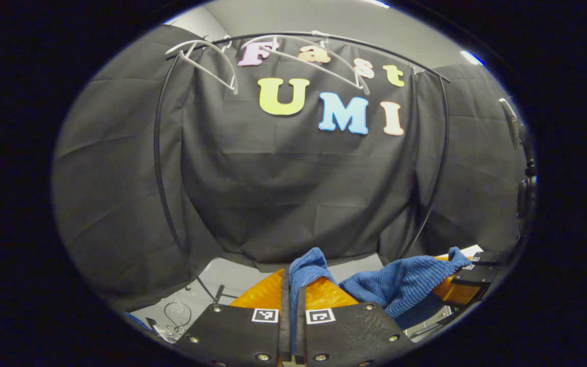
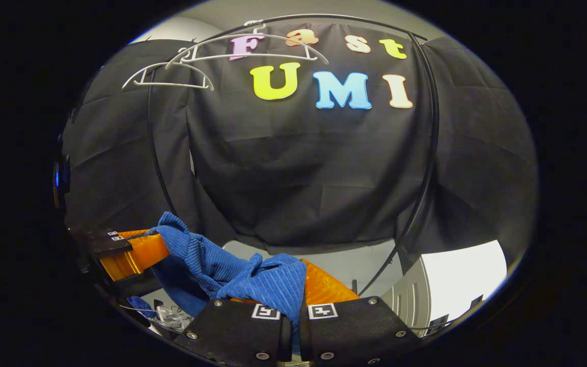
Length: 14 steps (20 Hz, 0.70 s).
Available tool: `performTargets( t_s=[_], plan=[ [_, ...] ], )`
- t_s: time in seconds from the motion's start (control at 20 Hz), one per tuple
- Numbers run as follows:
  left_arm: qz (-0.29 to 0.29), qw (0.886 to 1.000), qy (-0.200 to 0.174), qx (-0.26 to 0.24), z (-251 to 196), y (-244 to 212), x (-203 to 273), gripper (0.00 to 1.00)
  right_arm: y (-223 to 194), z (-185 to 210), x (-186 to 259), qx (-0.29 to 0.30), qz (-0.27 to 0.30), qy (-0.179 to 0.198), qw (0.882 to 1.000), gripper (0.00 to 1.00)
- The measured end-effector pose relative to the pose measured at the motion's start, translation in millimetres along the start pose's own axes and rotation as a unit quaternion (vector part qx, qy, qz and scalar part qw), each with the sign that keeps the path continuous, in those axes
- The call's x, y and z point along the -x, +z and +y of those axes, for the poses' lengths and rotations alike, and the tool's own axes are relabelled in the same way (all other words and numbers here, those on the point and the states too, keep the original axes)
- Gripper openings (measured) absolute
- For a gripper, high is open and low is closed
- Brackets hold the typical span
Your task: Grasp the clothes on the hanger with both hands and then place them into the laundry hamper below.
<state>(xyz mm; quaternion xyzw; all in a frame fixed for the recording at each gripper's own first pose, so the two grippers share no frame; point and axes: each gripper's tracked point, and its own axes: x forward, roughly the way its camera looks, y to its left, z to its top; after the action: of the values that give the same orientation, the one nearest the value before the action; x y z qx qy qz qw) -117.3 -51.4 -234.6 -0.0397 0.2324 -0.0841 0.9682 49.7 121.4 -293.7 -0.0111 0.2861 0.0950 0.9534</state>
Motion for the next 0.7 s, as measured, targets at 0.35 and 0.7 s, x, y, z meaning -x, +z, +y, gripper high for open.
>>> performTargets(
  t_s=[0.35, 0.7],
  plan=[
    [0.082, 0.996, 0.016, -0.025, 10, -85, -11, 0.05, -53, 3, -13, 0.022, 0.056, -0.004, 0.998, 0.07],
    [0.170, 0.985, 0.022, -0.030, 11, -167, -10, 0.03, -102, 0, -22, 0.044, 0.114, -0.010, 0.993, 0.07]
  ],
)
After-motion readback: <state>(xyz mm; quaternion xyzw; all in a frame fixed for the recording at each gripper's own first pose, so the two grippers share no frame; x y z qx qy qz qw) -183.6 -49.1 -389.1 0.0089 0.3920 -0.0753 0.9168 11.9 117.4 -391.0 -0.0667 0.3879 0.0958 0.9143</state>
